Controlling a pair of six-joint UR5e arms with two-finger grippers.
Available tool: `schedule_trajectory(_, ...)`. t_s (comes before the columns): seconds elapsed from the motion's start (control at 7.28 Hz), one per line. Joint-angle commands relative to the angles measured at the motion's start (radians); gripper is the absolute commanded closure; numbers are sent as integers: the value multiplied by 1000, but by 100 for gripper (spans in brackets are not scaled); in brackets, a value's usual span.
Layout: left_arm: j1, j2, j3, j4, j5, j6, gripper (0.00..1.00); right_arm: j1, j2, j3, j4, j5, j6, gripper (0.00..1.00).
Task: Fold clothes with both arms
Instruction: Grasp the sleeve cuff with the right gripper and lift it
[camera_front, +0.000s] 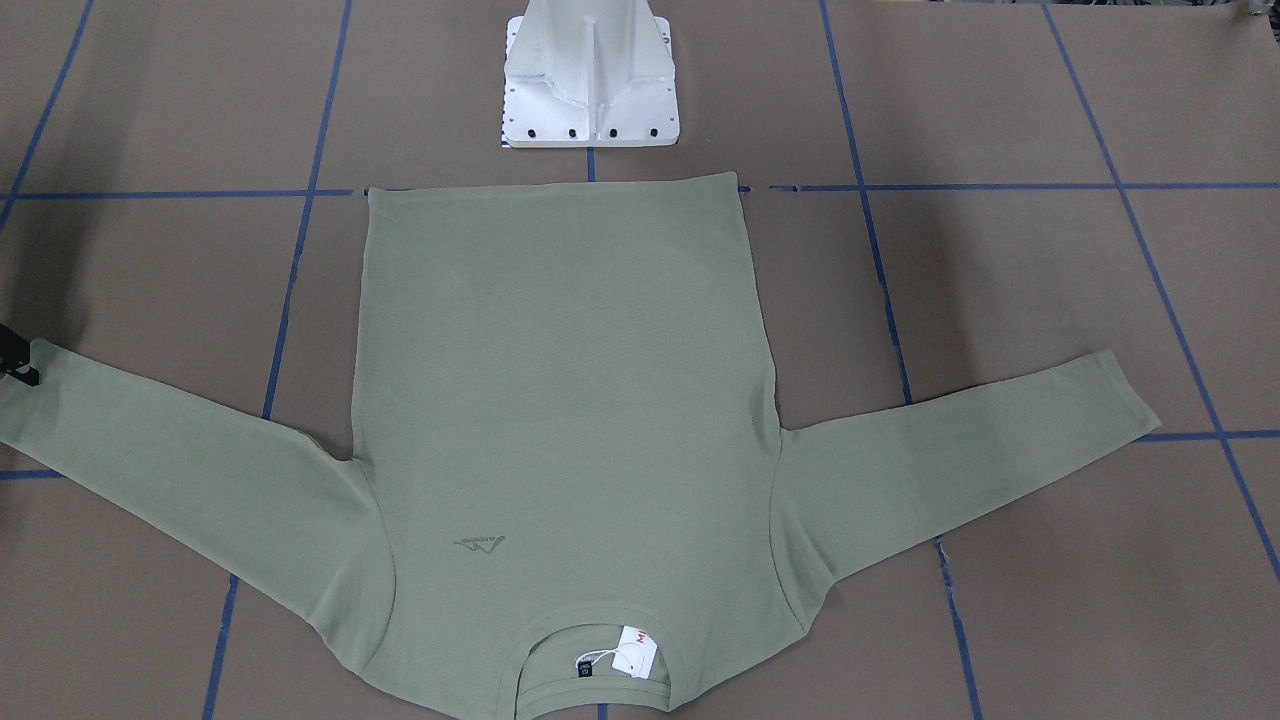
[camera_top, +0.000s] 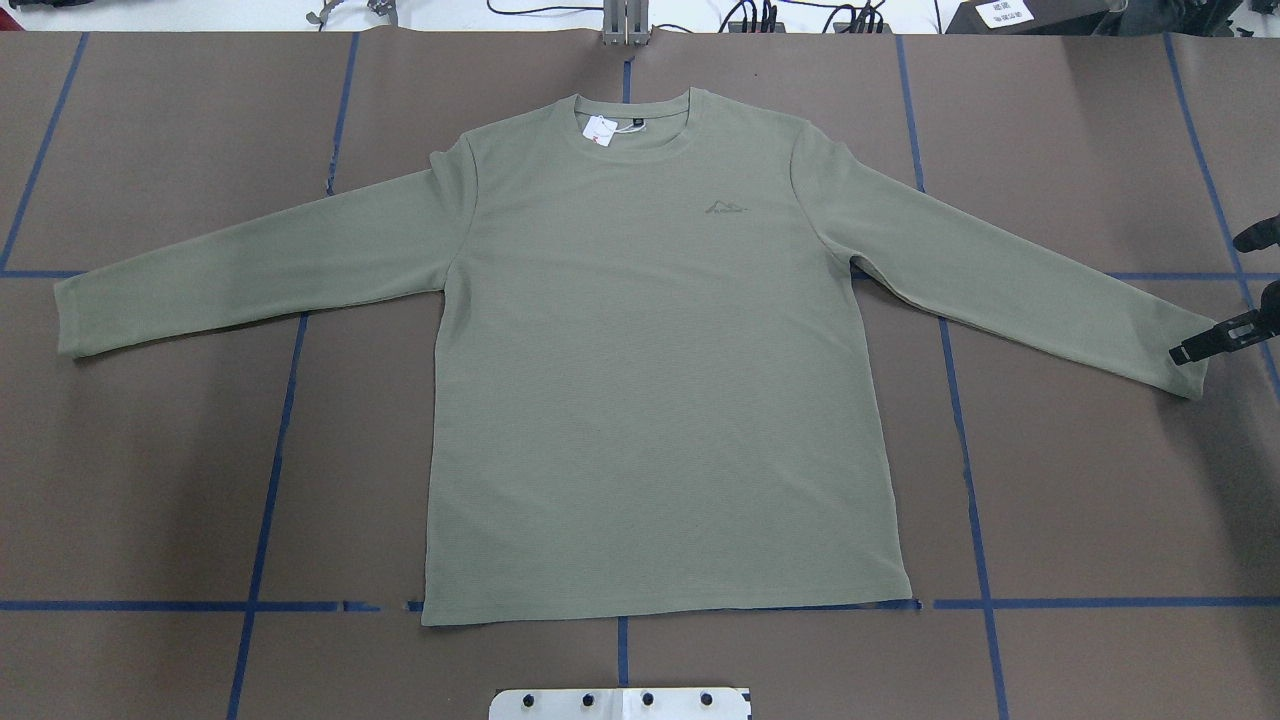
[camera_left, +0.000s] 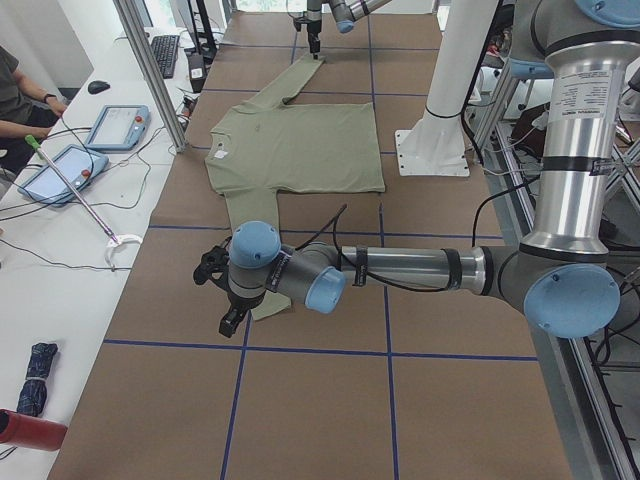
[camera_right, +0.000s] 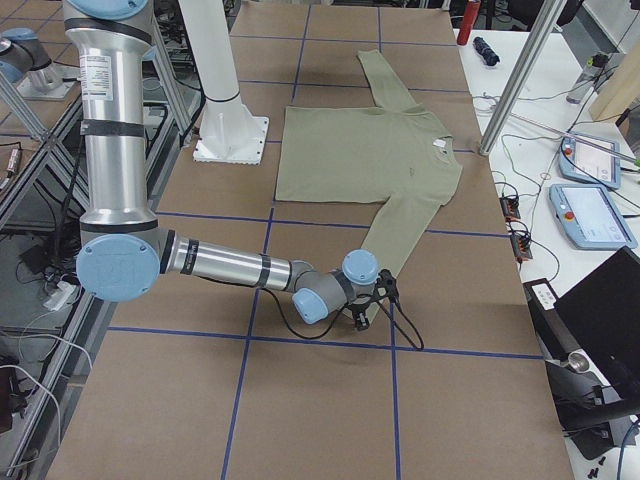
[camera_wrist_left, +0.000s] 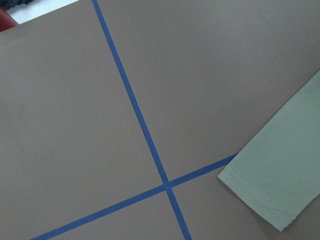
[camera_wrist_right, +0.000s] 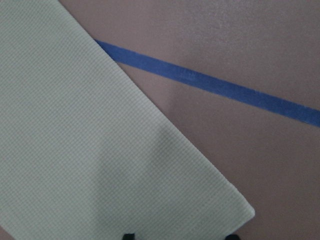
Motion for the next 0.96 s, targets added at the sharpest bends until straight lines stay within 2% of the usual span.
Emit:
schedule_trajectory(0.0,0,1,0,0,0,-1,0,-1,-2,4,1,-1,-2,78)
schedule_trajectory(0.14,0,-1,-2,0,0,-3,0,-1,-2,5,1,-2,-5,96)
schedule_trajectory(0.27,0,-1,-2,0,0,-3,0,-1,-2,5,4,-2,-12,100)
schedule_trajectory(0.55,0,-1,0,0,0,-6,0,0,-7,20,9,2,-15,100)
schedule_trajectory(0.82,0,-1,-2,0,0,-6,0,2,-12,82,2,18,-6,100)
